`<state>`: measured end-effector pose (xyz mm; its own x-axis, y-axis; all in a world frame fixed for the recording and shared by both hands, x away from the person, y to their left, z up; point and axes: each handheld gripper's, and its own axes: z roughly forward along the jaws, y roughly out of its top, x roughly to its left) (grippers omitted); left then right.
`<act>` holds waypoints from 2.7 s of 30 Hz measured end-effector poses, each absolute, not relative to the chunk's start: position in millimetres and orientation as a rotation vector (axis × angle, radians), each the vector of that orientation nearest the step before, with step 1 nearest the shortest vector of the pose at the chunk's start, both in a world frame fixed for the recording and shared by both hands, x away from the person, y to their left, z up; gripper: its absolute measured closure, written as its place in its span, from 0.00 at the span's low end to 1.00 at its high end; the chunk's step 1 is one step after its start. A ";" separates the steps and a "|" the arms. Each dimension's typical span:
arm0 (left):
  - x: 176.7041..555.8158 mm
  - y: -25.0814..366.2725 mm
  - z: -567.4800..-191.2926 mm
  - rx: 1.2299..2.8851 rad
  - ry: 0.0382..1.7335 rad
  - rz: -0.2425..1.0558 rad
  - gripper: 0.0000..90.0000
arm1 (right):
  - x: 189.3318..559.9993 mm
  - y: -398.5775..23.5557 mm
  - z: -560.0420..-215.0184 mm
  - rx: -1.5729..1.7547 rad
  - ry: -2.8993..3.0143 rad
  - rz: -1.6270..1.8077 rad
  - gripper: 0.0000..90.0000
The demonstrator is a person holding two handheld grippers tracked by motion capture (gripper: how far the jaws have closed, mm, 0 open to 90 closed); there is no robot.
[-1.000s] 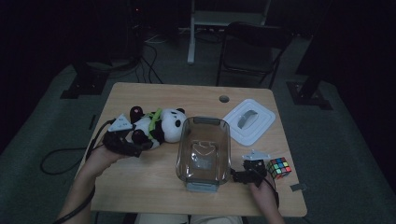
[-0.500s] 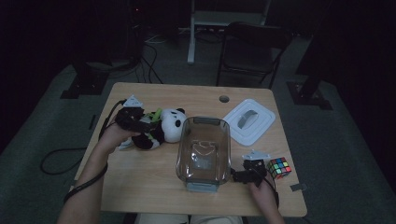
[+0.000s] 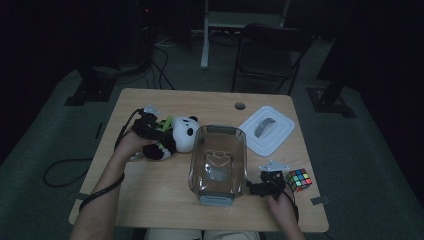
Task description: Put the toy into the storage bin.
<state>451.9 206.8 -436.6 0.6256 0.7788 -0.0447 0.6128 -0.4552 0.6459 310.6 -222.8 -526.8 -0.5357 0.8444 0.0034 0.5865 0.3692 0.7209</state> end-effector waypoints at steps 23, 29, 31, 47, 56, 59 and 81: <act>440.8 234.5 -402.1 2.001 1.263 0.373 0.84 | 304.1 -208.4 -526.3 1.175 2.341 1.040 0.13; 436.6 241.1 -385.2 1.983 1.264 0.411 0.84 | 301.9 -196.4 -526.1 1.120 2.354 1.020 0.14; 435.5 243.0 -380.0 1.978 1.266 0.423 0.84 | 300.0 -187.1 -524.8 1.076 2.335 1.003 0.14; 429.0 244.8 -326.1 1.881 1.268 0.542 0.84 | 309.1 -108.5 -516.4 1.112 2.342 1.146 0.13; 420.9 223.1 -311.5 1.888 1.205 0.543 0.83 | 321.8 -60.4 -519.5 1.213 2.320 1.115 0.11; 419.5 211.3 -311.8 1.895 1.178 0.523 0.83 | 328.3 -56.7 -516.7 1.262 2.284 1.133 0.11; 406.8 156.8 -335.0 2.000 1.110 0.442 0.83 | 340.6 -53.4 -506.1 1.305 2.164 1.167 0.12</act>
